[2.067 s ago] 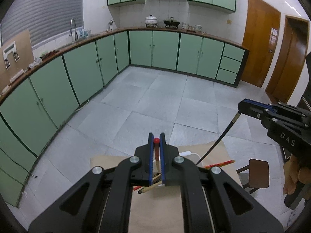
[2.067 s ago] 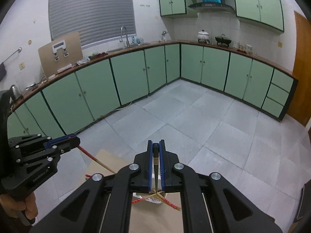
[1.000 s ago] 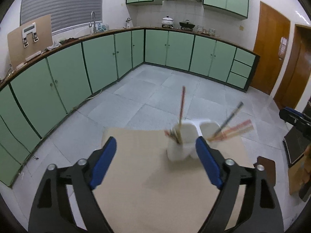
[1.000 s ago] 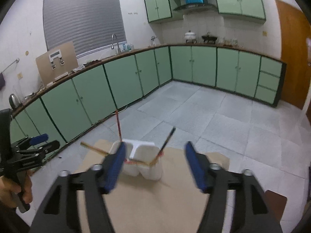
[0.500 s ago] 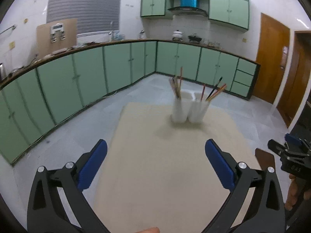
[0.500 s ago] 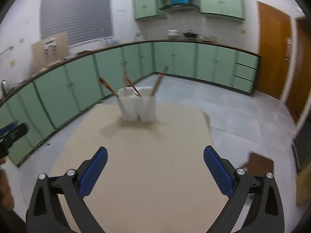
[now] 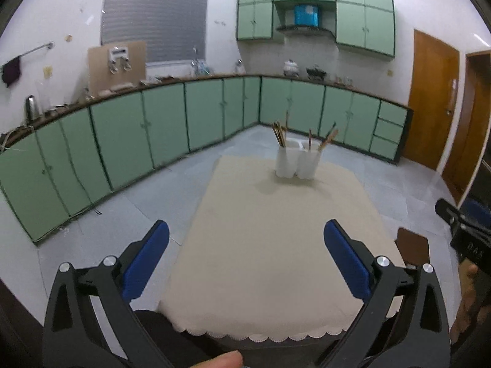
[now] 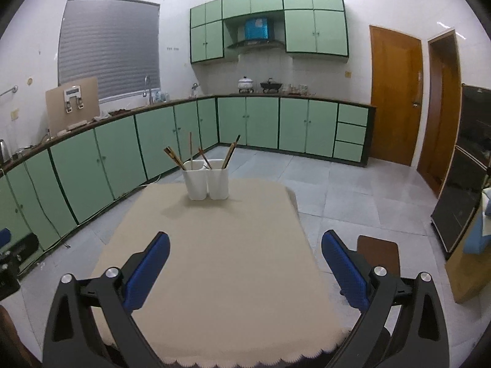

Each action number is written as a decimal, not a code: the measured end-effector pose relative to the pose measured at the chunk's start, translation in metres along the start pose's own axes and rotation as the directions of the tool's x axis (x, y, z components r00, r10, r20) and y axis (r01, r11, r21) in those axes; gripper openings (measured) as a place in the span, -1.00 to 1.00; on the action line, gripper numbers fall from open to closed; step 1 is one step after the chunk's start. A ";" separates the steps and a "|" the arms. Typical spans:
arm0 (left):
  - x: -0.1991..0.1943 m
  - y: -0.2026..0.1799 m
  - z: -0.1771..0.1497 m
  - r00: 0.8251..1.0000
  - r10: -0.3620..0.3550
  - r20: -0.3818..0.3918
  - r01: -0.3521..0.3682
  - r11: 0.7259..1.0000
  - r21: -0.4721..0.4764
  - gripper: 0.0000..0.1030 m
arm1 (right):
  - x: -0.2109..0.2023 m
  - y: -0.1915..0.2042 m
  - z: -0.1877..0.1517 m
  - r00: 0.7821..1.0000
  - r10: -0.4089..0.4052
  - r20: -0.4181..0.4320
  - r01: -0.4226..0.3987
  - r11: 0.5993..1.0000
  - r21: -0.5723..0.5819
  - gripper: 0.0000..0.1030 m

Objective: Organize utensils

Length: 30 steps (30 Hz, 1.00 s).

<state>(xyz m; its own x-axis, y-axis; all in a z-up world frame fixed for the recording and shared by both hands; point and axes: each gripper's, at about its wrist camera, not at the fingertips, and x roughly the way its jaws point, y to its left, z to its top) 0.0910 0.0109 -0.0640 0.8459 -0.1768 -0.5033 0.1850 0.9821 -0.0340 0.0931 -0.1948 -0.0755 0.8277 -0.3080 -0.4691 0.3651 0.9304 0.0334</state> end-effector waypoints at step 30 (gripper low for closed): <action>-0.083 0.007 -0.003 0.976 0.166 0.142 -0.158 0.985 -0.068 0.90 | -0.086 -0.013 -0.010 0.989 -0.024 0.145 0.024 1.000 0.002 0.88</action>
<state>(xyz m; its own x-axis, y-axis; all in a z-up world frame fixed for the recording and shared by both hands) 0.0205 0.0327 -0.0249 0.9272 -0.0185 -0.3740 0.0149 0.9998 -0.0126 0.0128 -0.1789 -0.0442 0.8719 -0.3556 -0.3367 0.3856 0.9224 0.0242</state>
